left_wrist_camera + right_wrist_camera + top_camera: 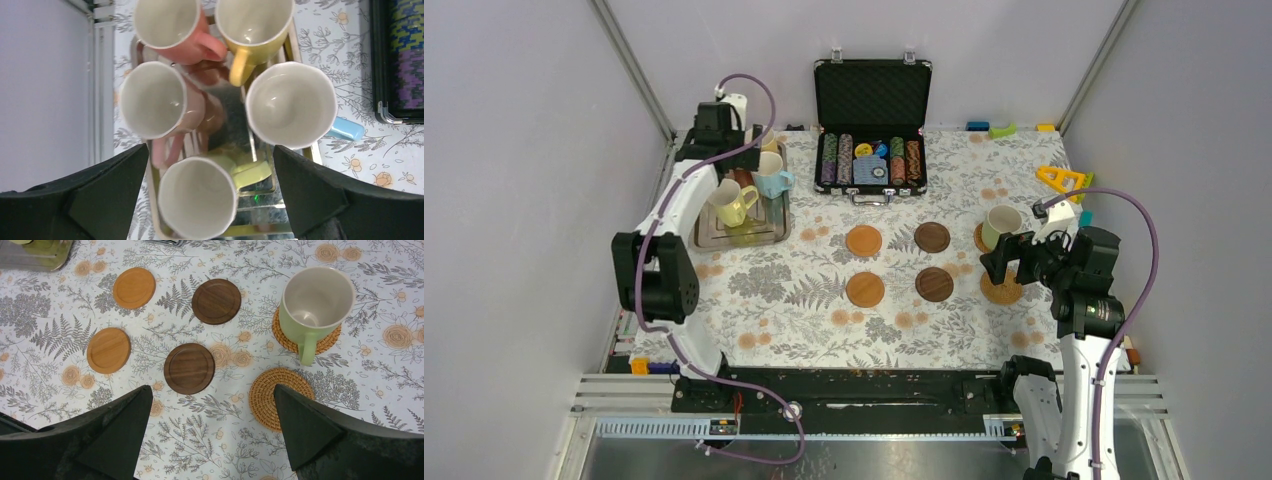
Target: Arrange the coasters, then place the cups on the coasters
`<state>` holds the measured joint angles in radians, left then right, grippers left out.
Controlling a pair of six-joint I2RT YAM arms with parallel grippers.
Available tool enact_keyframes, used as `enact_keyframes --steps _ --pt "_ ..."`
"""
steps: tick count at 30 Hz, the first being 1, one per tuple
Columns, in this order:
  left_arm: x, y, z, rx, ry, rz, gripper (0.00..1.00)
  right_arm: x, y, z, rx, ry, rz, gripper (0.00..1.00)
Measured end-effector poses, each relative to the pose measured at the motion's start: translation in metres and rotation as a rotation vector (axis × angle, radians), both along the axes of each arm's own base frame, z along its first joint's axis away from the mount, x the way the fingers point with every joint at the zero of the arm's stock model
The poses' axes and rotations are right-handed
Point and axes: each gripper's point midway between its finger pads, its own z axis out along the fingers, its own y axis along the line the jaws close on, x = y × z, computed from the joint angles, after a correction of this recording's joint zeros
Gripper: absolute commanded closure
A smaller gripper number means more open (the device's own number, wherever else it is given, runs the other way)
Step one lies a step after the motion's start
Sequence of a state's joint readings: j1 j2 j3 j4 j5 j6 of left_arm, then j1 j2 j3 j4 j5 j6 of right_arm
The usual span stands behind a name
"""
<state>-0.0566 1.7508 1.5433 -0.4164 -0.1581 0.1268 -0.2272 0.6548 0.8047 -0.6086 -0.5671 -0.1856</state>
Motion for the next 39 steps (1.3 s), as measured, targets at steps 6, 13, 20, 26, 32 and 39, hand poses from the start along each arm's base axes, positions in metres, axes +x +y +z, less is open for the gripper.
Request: enact_keyframes --steps 6,13,20,26,32,39 --pt "0.006 -0.018 -0.034 0.004 0.067 -0.086 0.01 0.0 0.0 -0.003 0.001 0.006 -0.001 0.0" --pt "-0.001 -0.038 -0.039 0.049 0.116 -0.341 0.04 0.001 0.0 -0.004 0.0 0.003 -0.002 0.0" --pt "0.002 -0.047 -0.042 0.154 0.197 -0.578 0.15 0.001 -0.001 -0.004 -0.005 -0.002 -0.005 0.0" --pt "-0.003 -0.042 -0.074 0.2 0.313 -0.682 0.2 0.001 -0.002 -0.005 -0.006 -0.001 -0.007 0.0" --pt "-0.002 -0.028 -0.091 0.229 0.383 -0.722 0.26 0.001 -0.002 -0.006 -0.006 0.002 -0.007 0.0" --pt "-0.012 -0.016 -0.096 0.26 0.434 -0.755 0.35 0.002 -0.002 -0.006 -0.008 0.001 -0.006 0.0"
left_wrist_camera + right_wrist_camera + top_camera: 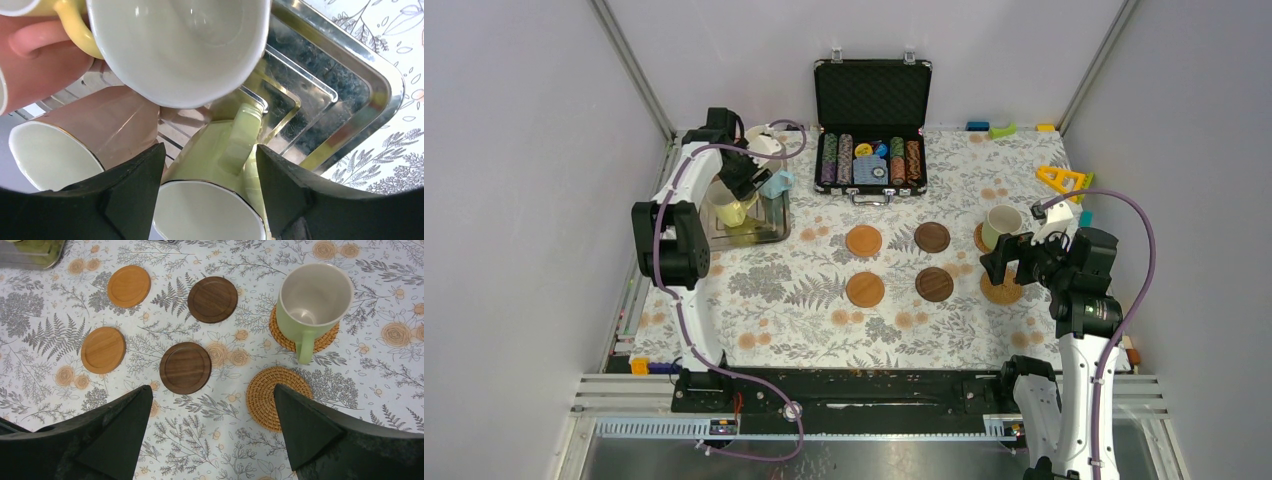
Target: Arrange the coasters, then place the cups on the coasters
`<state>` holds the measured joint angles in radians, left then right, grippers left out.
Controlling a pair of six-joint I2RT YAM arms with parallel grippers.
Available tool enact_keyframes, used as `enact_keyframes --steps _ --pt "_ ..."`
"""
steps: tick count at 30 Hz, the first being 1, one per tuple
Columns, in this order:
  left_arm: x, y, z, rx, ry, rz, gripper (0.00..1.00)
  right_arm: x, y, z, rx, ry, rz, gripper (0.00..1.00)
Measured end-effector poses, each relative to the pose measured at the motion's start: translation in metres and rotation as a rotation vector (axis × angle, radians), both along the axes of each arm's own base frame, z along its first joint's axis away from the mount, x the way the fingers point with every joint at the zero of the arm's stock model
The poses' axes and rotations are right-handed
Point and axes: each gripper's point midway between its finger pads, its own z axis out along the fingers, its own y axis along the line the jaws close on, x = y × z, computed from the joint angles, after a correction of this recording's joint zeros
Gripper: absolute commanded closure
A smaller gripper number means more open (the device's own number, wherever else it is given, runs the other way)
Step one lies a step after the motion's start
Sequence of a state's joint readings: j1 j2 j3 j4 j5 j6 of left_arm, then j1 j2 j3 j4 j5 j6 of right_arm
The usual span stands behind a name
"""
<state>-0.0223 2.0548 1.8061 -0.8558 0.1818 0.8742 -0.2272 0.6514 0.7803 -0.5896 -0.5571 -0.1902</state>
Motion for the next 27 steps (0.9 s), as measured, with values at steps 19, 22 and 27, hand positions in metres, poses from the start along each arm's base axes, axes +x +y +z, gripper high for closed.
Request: enact_keyframes --steps 19,22,27 --pt "-0.017 0.002 -0.017 0.024 0.074 -0.06 1.0 0.001 -0.003 0.002 -0.013 -0.011 -0.015 0.0" --pt "-0.017 0.002 -0.017 0.026 0.073 -0.064 1.0 0.0 -0.003 0.002 -0.013 -0.013 -0.015 0.0" --pt "-0.018 0.003 -0.016 0.017 0.071 -0.056 1.0 0.0 -0.003 0.003 -0.015 -0.017 -0.016 0.0"
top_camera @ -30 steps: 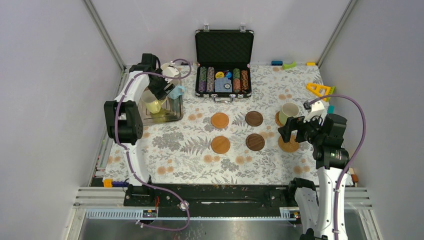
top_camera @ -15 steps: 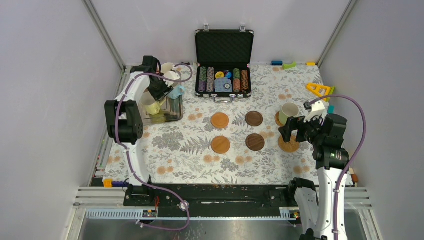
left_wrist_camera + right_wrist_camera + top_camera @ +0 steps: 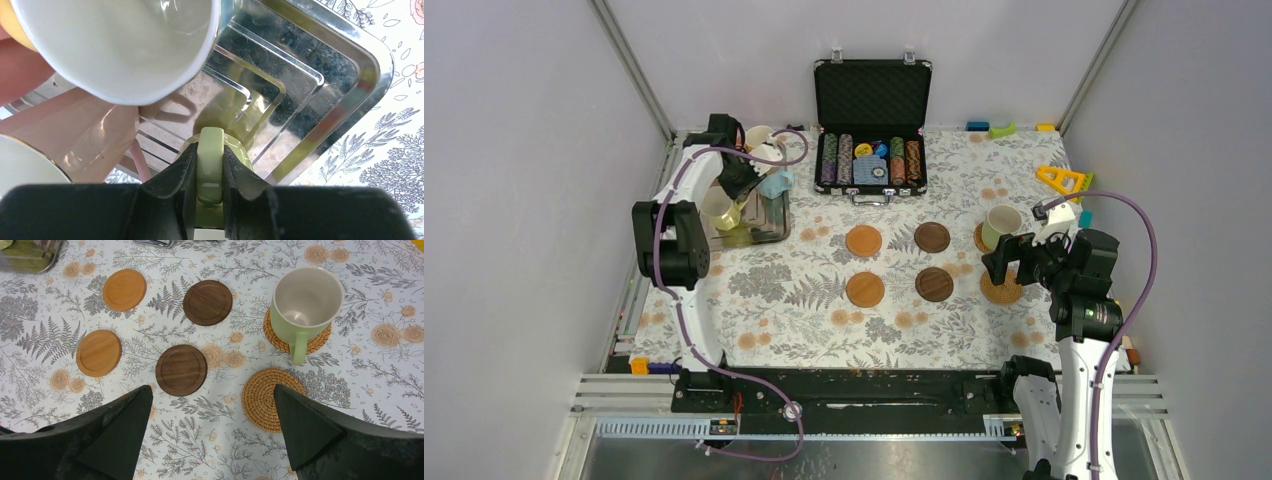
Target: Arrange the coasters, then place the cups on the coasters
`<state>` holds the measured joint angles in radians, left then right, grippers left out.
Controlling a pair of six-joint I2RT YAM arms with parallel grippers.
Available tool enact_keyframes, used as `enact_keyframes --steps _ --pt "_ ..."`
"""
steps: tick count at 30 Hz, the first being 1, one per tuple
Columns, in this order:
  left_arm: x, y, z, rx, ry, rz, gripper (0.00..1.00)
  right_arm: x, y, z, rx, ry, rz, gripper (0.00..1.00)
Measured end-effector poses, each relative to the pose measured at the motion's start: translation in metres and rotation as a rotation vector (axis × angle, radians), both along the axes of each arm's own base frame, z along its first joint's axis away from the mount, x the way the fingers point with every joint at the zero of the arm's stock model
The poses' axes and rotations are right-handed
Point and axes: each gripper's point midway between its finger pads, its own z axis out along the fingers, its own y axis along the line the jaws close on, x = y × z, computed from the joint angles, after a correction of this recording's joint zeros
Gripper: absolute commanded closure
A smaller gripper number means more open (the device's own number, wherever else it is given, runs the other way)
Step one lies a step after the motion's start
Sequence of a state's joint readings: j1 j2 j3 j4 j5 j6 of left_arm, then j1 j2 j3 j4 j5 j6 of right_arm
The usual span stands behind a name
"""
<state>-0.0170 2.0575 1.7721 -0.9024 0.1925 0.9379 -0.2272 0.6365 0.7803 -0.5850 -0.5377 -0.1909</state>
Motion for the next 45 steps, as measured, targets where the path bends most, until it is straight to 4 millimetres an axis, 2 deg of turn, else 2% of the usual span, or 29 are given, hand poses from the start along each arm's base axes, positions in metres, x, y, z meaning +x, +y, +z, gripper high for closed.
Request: enact_keyframes --steps 3,7,12,19,27,31,34,38,45 --pt "-0.005 0.001 0.004 -0.006 -0.001 0.013 1.0 0.0 0.0 0.0 -0.002 -0.001 -0.002 0.01" --pt "-0.026 0.0 0.019 -0.013 0.005 0.038 1.0 0.0 0.0 0.0 -0.002 -0.002 -0.002 0.0" --pt "-0.056 -0.024 0.044 0.004 -0.007 0.018 1.0 0.0 -0.001 0.0 -0.002 -0.002 -0.003 0.0" --pt "-0.084 -0.089 0.08 -0.013 -0.053 -0.1 1.0 0.0 -0.001 0.001 -0.004 -0.004 -0.005 0.0" --pt "-0.123 -0.165 0.088 -0.02 -0.027 -0.28 1.0 0.0 -0.004 0.0 -0.017 -0.008 -0.017 0.0" --pt "-0.136 -0.213 0.094 -0.018 -0.036 -0.399 1.0 0.001 -0.004 -0.002 -0.02 -0.008 -0.019 0.0" --pt "-0.134 -0.246 0.093 -0.021 -0.046 -0.467 1.0 0.001 -0.005 -0.002 -0.022 -0.009 -0.021 0.0" --pt "-0.127 -0.278 0.084 -0.011 -0.038 -0.523 1.0 0.002 -0.008 -0.003 -0.035 -0.01 -0.034 0.0" --pt "-0.126 -0.311 0.059 0.037 -0.016 -0.607 1.0 0.004 -0.015 -0.004 -0.057 -0.013 -0.063 0.0"
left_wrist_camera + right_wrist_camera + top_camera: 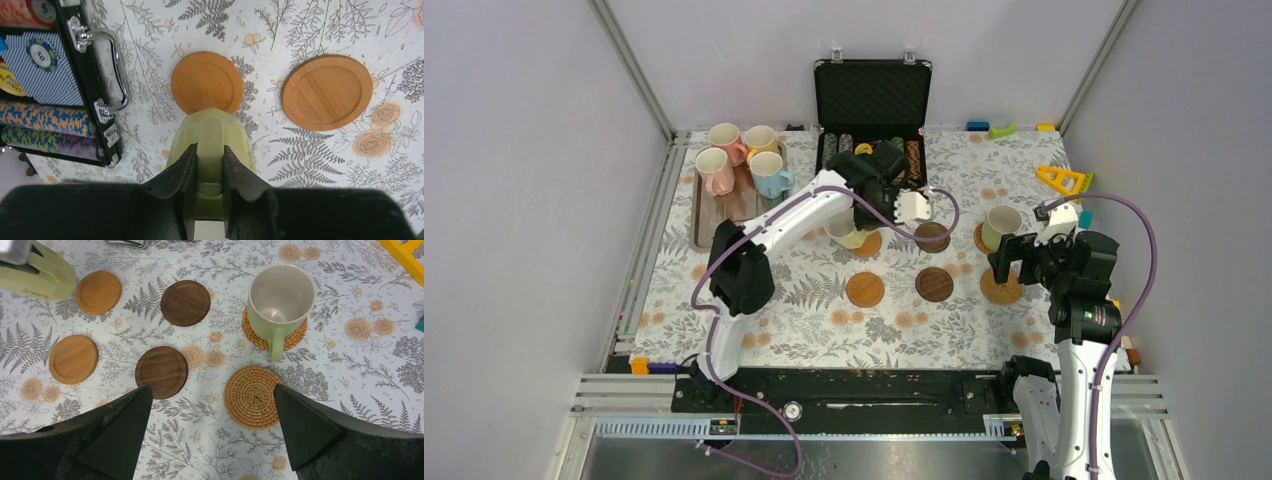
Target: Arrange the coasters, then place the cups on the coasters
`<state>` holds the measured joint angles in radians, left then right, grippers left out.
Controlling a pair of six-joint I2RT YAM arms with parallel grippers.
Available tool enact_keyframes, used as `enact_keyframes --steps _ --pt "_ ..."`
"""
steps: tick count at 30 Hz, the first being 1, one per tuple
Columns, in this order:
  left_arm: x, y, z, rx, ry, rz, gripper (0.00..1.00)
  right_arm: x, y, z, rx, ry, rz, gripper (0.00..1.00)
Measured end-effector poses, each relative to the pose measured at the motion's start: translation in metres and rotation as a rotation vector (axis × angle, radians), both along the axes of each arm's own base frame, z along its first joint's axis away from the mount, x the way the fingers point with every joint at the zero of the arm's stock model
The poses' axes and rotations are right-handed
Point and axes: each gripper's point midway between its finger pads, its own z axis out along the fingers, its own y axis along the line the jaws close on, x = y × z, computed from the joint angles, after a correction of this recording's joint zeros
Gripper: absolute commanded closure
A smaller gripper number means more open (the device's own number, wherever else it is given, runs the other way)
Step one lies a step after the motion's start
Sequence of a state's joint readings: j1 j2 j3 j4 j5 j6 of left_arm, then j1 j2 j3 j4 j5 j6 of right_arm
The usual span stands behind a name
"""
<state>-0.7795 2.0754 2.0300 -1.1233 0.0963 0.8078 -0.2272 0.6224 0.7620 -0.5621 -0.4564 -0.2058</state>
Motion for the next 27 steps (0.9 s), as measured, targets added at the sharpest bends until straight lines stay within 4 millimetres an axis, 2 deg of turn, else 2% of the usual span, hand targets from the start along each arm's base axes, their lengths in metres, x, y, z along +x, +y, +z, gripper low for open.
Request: enact_keyframes --steps 6,12,27 --pt "0.0 -0.014 -0.016 0.04 -0.004 -0.05 1.0 0.001 -0.002 -0.001 -0.006 0.0 -0.01 0.0" --pt "0.003 -0.023 -0.023 0.055 -0.012 -0.082 1.0 0.002 -0.004 -0.001 -0.013 -0.005 -0.019 0.0" --pt "0.014 -0.025 -0.04 0.103 -0.045 -0.106 1.0 0.004 -0.005 0.0 -0.02 -0.011 -0.015 0.0"
